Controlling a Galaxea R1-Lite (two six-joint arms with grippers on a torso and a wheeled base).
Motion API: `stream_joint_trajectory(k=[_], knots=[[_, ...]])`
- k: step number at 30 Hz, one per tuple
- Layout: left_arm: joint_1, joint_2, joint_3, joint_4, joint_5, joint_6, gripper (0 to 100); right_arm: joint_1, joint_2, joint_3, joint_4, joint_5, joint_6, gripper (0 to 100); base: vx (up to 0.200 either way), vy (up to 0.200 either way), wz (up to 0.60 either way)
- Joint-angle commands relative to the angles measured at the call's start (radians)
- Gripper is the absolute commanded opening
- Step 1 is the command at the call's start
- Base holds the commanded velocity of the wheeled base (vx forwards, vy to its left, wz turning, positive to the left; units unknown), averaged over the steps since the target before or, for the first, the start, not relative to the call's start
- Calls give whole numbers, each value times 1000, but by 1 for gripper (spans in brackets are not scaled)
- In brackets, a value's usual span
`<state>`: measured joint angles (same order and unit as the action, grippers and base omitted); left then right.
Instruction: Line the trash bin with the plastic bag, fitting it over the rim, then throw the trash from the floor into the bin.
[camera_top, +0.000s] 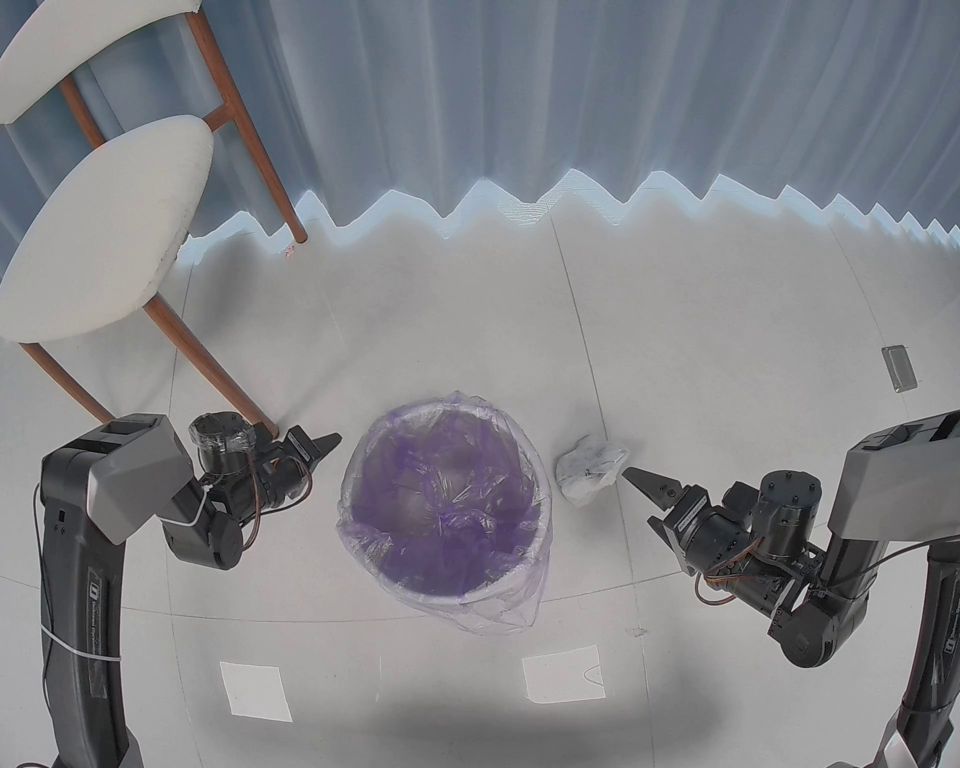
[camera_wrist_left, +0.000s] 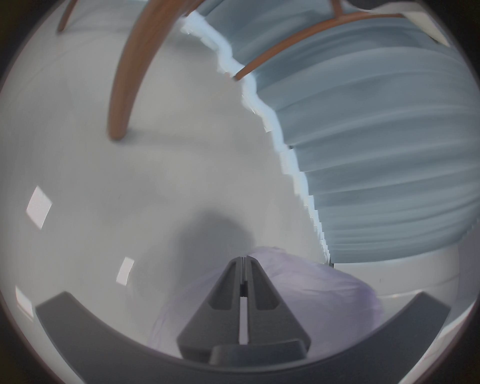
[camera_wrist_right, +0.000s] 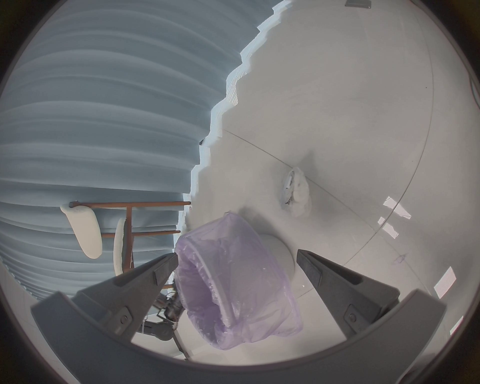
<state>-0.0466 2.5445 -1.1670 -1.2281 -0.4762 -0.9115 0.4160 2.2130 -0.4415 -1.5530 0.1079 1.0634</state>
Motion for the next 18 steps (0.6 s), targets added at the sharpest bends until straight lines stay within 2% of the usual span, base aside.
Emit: stream_joint_trajectory(k=[1,4,10,12,16,18], knots=[[-4,-136,150,-139,-2,74,0,-11,1,14,-16,3,-16,100,0,0,0],[-27,-234,239,-189,-12,77,0,3,-18,24,-15,3,-17,100,0,0,0],[-127,-388,362,-194,-12,95,0,27,-19,23,-16,-2,-23,100,0,0,0],[-145,-414,386,-195,-12,131,0,27,-19,10,-16,-4,-23,100,0,0,0],[-170,-458,443,-231,-2,267,0,27,-26,-2,-16,-19,-20,100,0,0,0],[-184,-474,461,-274,-2,276,0,29,-29,-8,-16,-30,-20,100,0,0,0]])
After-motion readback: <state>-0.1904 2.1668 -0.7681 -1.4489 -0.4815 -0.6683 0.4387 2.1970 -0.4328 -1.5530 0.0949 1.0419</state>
